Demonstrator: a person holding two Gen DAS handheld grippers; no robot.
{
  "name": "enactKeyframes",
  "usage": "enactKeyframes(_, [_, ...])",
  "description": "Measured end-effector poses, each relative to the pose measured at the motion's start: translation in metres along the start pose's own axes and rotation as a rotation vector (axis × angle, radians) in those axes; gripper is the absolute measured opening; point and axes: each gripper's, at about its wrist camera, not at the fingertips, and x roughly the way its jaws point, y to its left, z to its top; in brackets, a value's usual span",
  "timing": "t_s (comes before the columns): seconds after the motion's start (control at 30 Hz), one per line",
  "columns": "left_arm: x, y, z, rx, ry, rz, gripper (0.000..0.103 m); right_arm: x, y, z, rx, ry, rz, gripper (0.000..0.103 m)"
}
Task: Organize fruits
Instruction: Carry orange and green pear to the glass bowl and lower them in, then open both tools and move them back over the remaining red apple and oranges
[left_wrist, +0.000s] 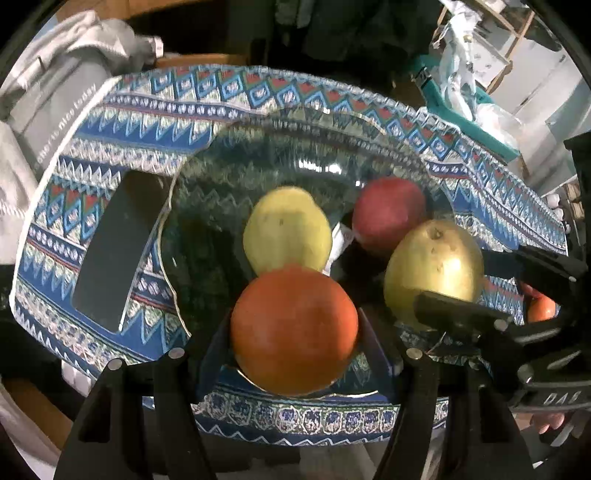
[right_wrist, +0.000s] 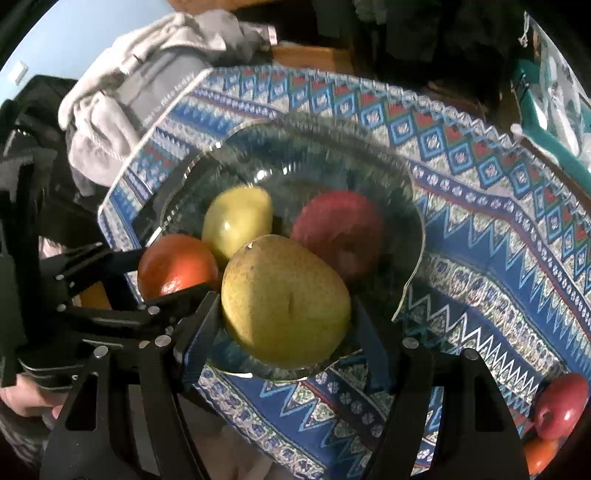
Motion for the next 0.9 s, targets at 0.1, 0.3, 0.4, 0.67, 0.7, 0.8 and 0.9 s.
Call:
enactKeyframes(0.1, [0.002,0.000,-0.001,-0.008,0.020,-0.022,0.070,-0.003,-0.001,0.000,0.012,-0.019,0.017,0.069])
enactKeyframes(0.3, [-0.007,-0.004,-0.001,0.001,0.002,0.002,0.073,-0.021,-0.007,0.003,0.050,-0.062,0.019,0.069])
enactKeyframes(0.4, [-0.012,-0.007,0.000,-0.007,-0.013,-0.001,0.076,-0.033,-0.009,0.002,0.057,-0.084,-0.013,0.069])
enactKeyframes(0.67, [-0.032,-0.030,0.007,0.024,-0.067,-0.037,0.080,-0.072,-0.015,-0.005,0.043,-0.157,-0.145,0.074])
enactKeyframes(0.7, [-0.035,-0.036,0.007,0.034,-0.072,-0.046,0.080,-0.076,-0.017,-0.006,0.046,-0.163,-0.154,0.074])
enactKeyframes(0.8, [-0.039,-0.050,0.008,0.058,-0.081,-0.061,0.080,-0.092,-0.026,-0.012,0.060,-0.186,-0.186,0.074])
enactKeyframes(0.9, [-0.046,-0.067,0.009,0.091,-0.096,-0.077,0.080,-0.108,-0.037,-0.019,0.083,-0.210,-0.207,0.076])
